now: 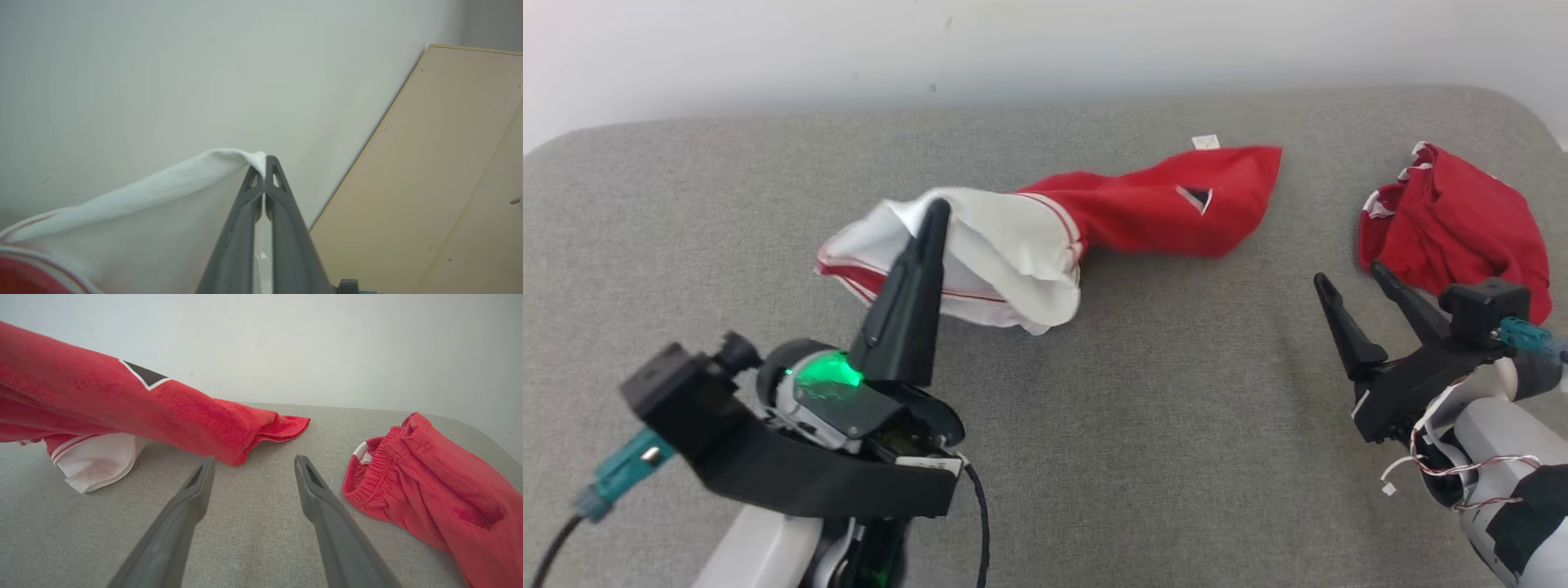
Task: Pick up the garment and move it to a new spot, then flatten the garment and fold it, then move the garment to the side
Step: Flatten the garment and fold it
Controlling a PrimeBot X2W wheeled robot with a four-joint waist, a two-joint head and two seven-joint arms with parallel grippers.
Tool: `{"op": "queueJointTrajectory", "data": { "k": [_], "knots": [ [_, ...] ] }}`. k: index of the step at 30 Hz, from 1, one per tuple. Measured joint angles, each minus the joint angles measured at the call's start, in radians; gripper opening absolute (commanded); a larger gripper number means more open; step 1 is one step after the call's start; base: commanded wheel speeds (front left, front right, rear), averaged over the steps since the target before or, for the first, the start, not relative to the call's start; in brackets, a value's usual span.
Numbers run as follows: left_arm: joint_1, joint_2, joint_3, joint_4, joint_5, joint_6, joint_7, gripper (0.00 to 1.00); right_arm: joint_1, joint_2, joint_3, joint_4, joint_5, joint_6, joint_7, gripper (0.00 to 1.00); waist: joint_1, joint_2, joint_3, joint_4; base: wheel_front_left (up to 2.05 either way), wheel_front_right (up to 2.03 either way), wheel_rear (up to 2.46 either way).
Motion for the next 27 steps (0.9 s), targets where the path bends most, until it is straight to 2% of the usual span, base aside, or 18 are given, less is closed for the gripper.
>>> {"op": "queueJointTrajectory", "data": {
  "k": [7, 14, 18, 21, 24, 27],
  "knots": [
    [-0.003, 0.016, -0.012, -0.168, 0.007, 0.026, 0.043, 0.00, 0.035, -0.003, 0.000, -0.023, -0.005, 0.001, 0.000, 1.00, 0.0001, 0.0000, -0.012, -0.002, 0.00, 0.00, 0.00],
    [-0.021, 0.036, -0.055, -0.249, 0.037, 0.050, 0.109, 0.00, 0.045, 0.017, 0.011, -0.044, -0.013, 0.006, 0.000, 1.00, 0.0001, 0.0000, -0.025, 0.005, 0.00, 0.00, 0.00],
    [-0.100, 0.023, -0.109, -0.276, 0.039, 0.049, 0.168, 0.00, 0.045, 0.031, 0.013, -0.049, -0.015, 0.009, 0.000, 1.00, 0.0001, 0.0000, -0.029, -0.004, 0.00, 0.00, 0.00],
    [-0.176, 0.006, -0.103, -0.257, 0.039, 0.062, 0.198, 0.00, 0.043, 0.035, 0.014, -0.052, -0.021, 0.009, 0.000, 1.00, 0.0001, 0.0000, -0.030, -0.016, 0.00, 0.00, 0.00],
    [-0.239, 0.003, -0.002, -0.132, 0.039, 0.097, 0.203, 0.00, 0.033, 0.044, 0.014, -0.059, -0.022, 0.009, -0.002, 1.00, 0.0001, 0.0000, -0.028, -0.030, 0.00, 0.00, 0.00],
    [-0.249, 0.044, 0.095, 0.003, 0.044, 0.112, 0.203, 0.00, 0.030, 0.045, 0.011, -0.079, -0.025, 0.009, -0.003, 1.00, 0.0001, 0.0000, -0.017, -0.040, 0.00, 0.00, 0.00]
  ]
}}
